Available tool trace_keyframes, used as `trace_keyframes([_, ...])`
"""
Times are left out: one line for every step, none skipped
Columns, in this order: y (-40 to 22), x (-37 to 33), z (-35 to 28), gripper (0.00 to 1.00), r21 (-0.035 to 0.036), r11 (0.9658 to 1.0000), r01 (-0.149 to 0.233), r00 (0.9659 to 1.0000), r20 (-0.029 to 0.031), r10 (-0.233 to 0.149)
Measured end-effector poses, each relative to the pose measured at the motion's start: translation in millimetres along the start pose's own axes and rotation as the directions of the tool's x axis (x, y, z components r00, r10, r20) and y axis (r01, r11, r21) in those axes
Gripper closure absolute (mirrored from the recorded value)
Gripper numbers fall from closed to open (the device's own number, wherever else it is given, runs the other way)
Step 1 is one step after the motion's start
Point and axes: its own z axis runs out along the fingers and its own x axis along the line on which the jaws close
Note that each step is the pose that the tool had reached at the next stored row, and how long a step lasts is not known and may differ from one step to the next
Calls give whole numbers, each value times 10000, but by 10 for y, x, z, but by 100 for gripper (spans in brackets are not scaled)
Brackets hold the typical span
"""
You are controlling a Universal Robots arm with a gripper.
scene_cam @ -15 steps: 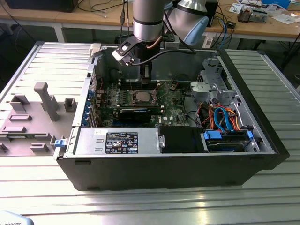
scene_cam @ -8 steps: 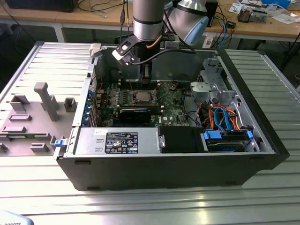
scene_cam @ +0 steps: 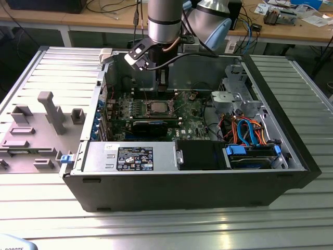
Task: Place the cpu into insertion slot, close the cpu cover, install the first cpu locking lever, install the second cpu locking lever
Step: 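Close the cpu cover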
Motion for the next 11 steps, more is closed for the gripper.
trace_keyframes([0,0,-8,89,0,10000,0,10000,0,0])
trace_keyframes([0,0,-23,89,0,10000,0,10000,3,0])
trace_keyframes([0,-1,-38,89,0,10000,0,10000,8,0])
trace_keyframes([1,-1,-48,89,0,10000,0,10000,12,0])
trace_keyframes([1,-1,-60,89,0,10000,0,10000,19,0])
trace_keyframes([1,-1,-72,89,0,10000,0,10000,30,0])
trace_keyframes([2,-1,-79,89,-1,10000,1,10000,34,-1])
trace_keyframes([1,-1,-79,89,-2,10000,0,10000,38,0])
trace_keyframes([1,-1,-79,89,-1,10000,0,10000,40,0])
trace_keyframes([1,-1,-79,89,0,10000,0,10000,42,0])
trace_keyframes([1,-1,-80,89,0,10000,0,10000,43,0])
